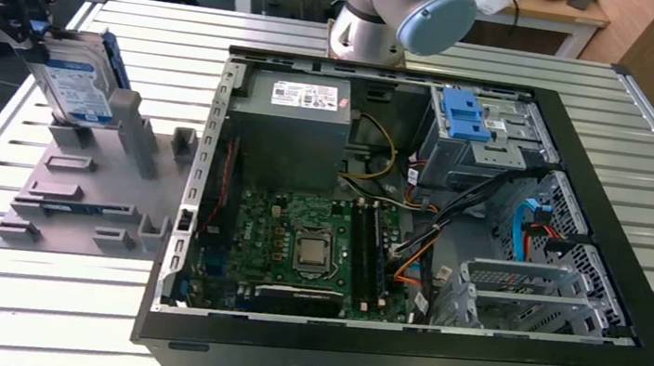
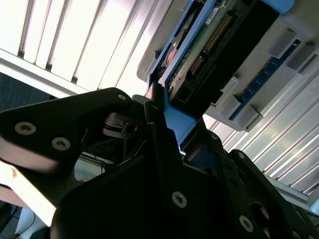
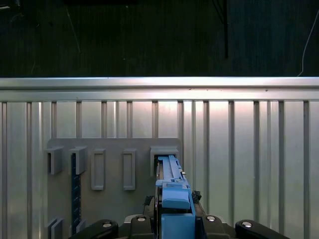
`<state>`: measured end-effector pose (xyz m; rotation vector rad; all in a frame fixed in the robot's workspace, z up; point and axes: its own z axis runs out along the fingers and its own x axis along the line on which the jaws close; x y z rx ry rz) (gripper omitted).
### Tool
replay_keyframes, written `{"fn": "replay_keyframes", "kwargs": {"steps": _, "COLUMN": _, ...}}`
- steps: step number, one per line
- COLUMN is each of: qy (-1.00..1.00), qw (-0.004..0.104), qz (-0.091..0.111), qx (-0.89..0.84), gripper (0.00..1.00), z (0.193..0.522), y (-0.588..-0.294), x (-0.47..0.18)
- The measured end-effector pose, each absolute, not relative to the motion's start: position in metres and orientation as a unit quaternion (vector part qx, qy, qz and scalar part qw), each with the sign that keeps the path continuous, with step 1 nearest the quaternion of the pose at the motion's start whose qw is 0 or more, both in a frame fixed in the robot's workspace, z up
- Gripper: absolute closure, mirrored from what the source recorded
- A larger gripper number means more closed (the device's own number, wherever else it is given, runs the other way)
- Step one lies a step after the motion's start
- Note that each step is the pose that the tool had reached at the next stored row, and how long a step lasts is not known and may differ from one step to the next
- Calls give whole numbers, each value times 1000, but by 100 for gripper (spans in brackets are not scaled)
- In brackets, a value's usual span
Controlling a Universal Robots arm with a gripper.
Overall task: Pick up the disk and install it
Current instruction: 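Pick up the disk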
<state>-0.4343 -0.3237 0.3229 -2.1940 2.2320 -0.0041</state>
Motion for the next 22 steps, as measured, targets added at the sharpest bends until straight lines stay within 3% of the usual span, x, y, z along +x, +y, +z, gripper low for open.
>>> {"fn": "replay_keyframes", "kwargs": {"steps": 22, "qy": 713, "qw": 6, "qz": -1, "qx": -701, "gripper": 64, "z": 340, "y": -324, "x": -434}}
